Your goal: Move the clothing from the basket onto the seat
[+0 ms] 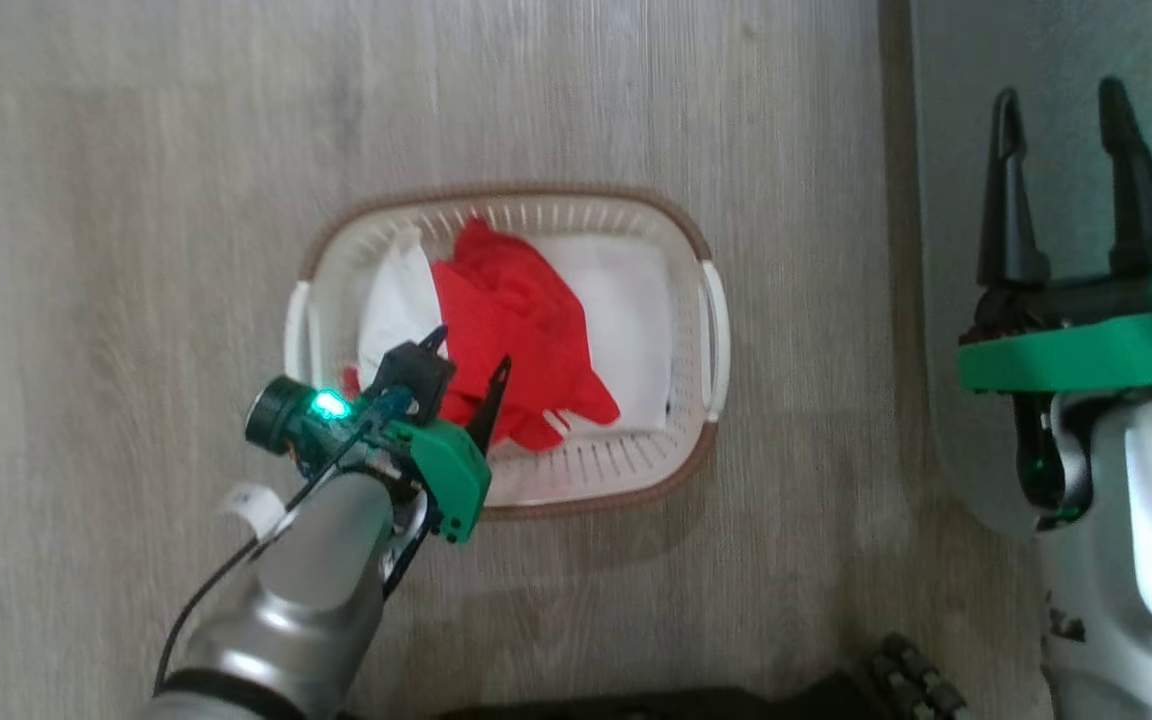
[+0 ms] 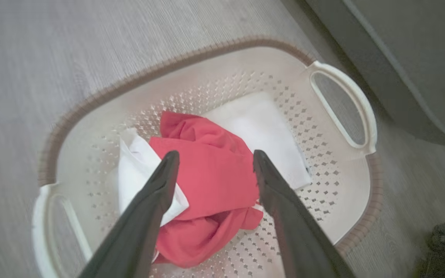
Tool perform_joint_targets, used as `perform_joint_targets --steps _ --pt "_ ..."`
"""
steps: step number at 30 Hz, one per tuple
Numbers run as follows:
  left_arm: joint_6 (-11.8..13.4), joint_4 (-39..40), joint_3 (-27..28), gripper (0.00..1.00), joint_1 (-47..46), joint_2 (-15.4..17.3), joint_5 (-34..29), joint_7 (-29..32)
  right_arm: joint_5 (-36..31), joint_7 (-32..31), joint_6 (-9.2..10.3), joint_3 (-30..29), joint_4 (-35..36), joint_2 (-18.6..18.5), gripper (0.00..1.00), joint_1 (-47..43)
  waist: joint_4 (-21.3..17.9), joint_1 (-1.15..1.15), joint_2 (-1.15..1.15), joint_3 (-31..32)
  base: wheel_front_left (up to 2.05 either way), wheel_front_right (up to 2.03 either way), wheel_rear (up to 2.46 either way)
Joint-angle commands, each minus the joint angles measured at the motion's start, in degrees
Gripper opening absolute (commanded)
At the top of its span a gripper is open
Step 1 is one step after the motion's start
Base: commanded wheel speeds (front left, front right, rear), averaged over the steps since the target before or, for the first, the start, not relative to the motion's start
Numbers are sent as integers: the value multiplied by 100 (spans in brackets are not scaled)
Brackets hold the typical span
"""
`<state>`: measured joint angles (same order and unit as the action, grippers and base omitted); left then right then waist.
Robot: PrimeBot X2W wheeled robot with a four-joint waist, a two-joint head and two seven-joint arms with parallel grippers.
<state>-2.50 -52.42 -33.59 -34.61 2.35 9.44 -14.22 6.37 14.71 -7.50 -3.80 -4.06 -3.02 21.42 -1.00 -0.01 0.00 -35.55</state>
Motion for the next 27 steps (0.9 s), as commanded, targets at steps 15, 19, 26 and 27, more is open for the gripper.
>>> perform_joint_targets --steps 15,19,26,27 --pt "521 -1360 -342 100 -1068 54 605 117 83 29 1 380 418 14 100 496 -311 1 0 -1437 0 0 0" --pt "583 -1547 -394 100 -1277 54 716 164 132 29 1 432 465 14 100 569 -372 1 0 -1585 0 0 0" --pt "662 -1682 -521 100 -1530 53 901 277 231 29 1 500 503 14 100 665 -470 1 0 -1751 0 0 0" --pt "667 -1688 -533 100 -1553 53 941 298 245 29 1 507 508 14 100 671 -482 1 0 -1763 0 0 0"
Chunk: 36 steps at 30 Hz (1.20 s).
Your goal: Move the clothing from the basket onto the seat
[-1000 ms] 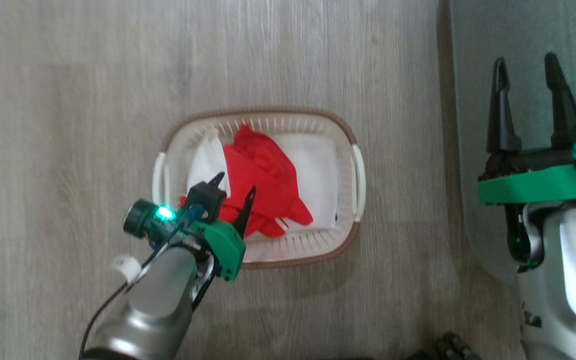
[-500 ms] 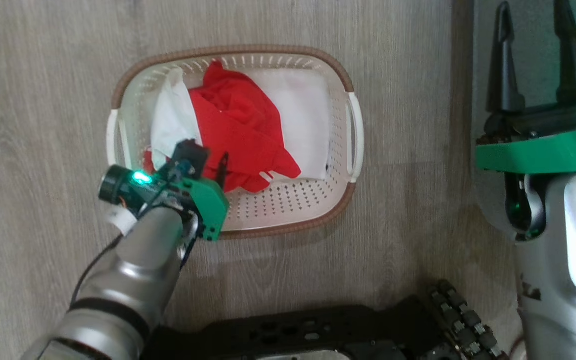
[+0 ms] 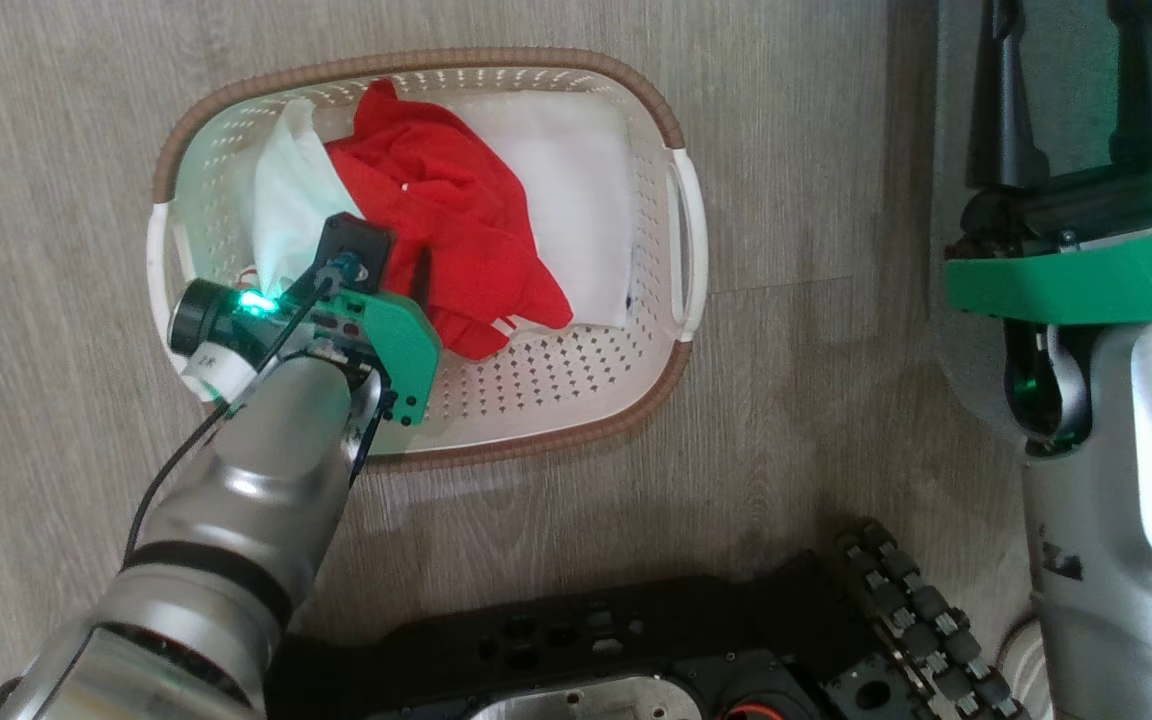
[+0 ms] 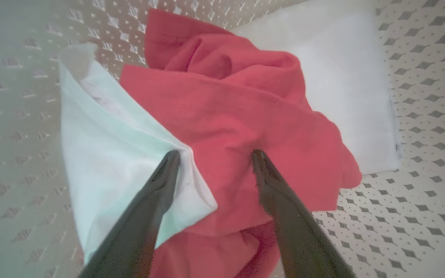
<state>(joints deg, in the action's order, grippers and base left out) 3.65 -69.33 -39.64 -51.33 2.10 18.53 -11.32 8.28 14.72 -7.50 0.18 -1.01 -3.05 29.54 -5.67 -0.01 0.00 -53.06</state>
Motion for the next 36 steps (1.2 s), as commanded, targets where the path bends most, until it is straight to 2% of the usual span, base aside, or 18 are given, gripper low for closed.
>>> perform_joint_targets --steps 1,5,15,18,25,36 --pt "66 -1 61 94 98 78 72 25 67 28 1 111 207 17 100 -138 -25 1 0 -23 0 0 0" --pt "80 -38 -18 0 63 78 185 94 108 28 1 99 202 17 100 -123 -61 1 0 -38 0 0 0" --pt "-5 14 -233 0 182 78 373 -82 135 28 1 102 53 17 100 -169 -19 1 0 344 0 0 0" --pt "-81 136 -314 0 248 78 425 -195 125 28 1 115 -64 17 100 -204 30 1 0 623 0 0 0" --pt "-288 677 -346 0 470 77 717 -349 73 28 1 148 -507 17 100 -434 195 1 0 1682 0 0 0" --pt "-384 1763 -87 0 906 152 827 -366 -9 28 1 153 -1162 17 100 -1146 346 1 0 3454 0 0 0"
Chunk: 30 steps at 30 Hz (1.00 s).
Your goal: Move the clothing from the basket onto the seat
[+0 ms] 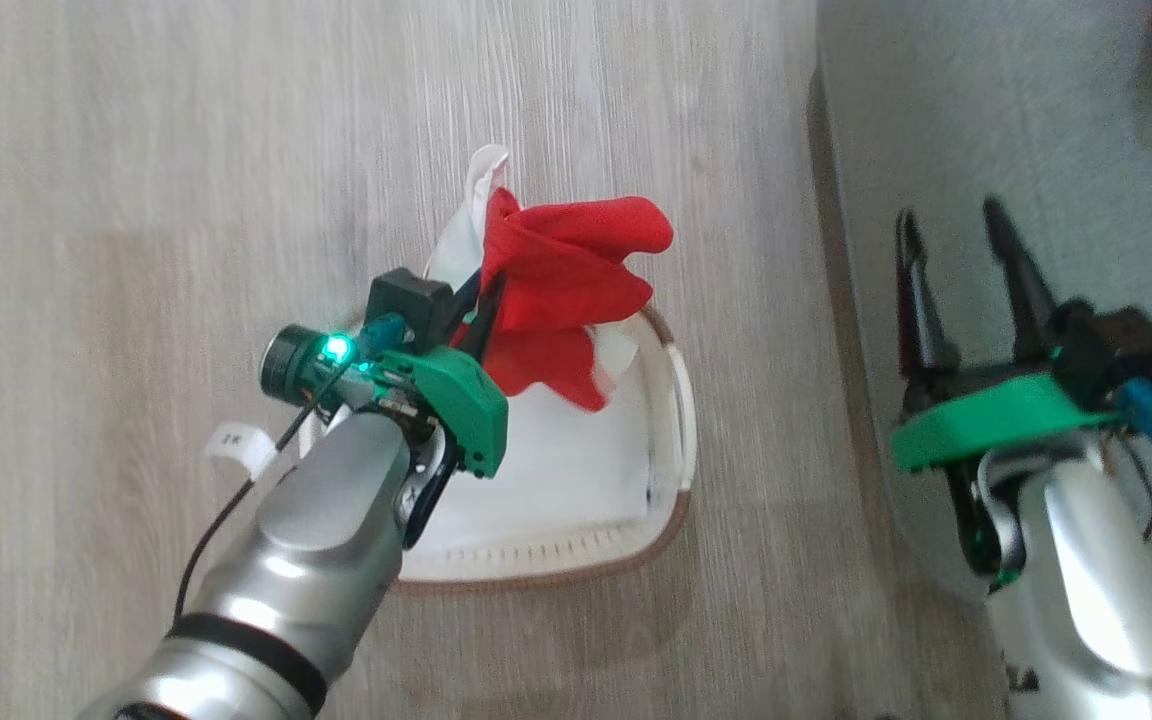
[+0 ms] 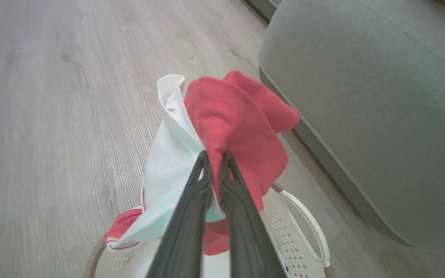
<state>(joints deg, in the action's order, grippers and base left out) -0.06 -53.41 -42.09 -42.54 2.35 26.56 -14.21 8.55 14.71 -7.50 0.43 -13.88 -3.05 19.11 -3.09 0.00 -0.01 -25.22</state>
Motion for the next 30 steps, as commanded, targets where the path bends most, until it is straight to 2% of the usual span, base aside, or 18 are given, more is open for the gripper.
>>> perform_joint_targets --steps 1,14,24,30 --pt "-21 255 177 0 65 145 19 -77 -39 29 1 136 71 17 100 -171 87 0 1 817 0 0 0" --pt "-64 1036 129 0 302 337 50 123 4 29 1 455 -512 17 100 -850 40 0 1 2478 0 0 0" --pt "54 1994 102 0 193 525 54 529 -13 29 1 720 -670 17 100 -861 165 0 1 2862 0 0 0" --pt "146 2542 52 0 150 561 55 786 21 29 1 1181 -794 17 100 -587 275 0 1 2989 0 0 0"
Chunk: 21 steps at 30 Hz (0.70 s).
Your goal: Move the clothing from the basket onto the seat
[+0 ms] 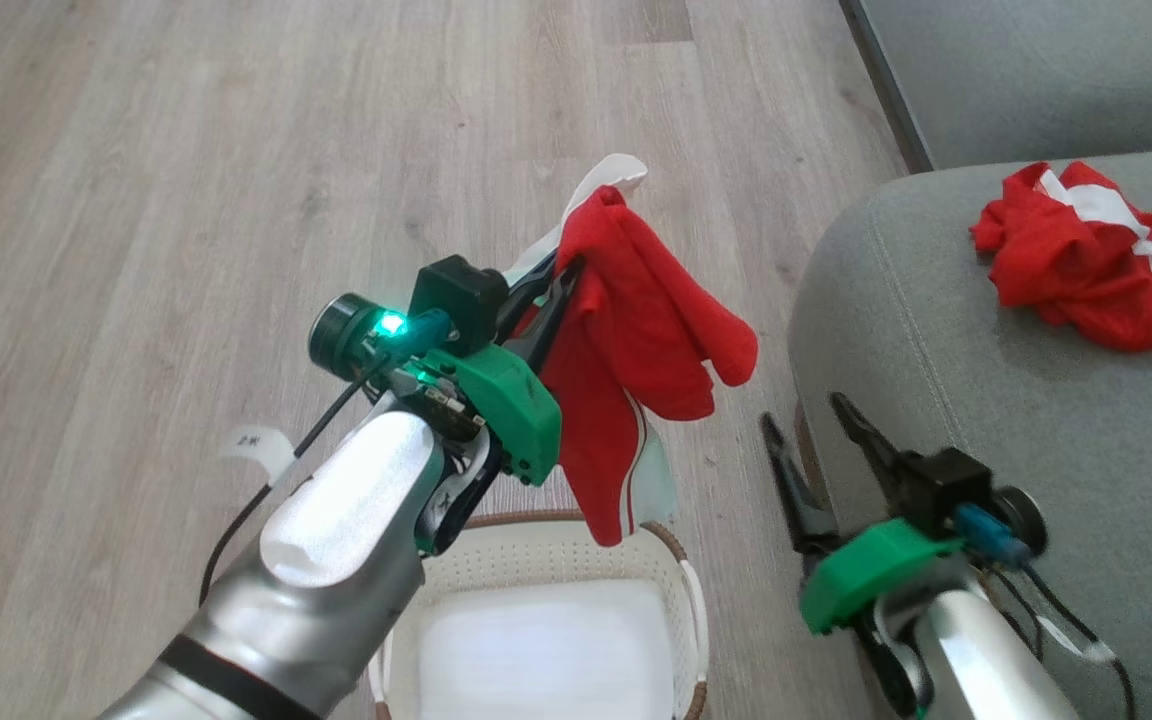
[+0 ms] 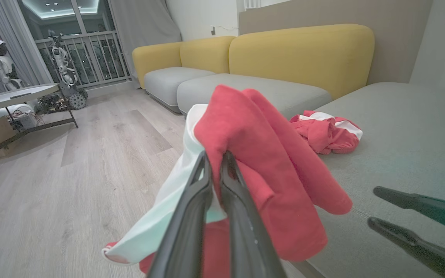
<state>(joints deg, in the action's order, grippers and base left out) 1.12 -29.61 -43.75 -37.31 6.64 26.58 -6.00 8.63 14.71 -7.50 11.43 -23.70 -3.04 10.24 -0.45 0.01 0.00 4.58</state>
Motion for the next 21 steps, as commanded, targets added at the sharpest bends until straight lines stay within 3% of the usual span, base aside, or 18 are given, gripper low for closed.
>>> perform_joint_targets --steps 1,10,21 --pt "44 227 212 0 -380 137 54 3 33 29 1 175 156 16 100 369 24 -1 0 23 0 0 0" --pt "121 601 139 0 -412 141 65 186 362 29 1 1241 -561 14 100 1141 186 -1 0 103 0 0 0" --pt "202 837 46 0 -279 150 100 236 594 29 1 2054 -1372 -12 100 2057 389 -1 0 66 0 0 0"
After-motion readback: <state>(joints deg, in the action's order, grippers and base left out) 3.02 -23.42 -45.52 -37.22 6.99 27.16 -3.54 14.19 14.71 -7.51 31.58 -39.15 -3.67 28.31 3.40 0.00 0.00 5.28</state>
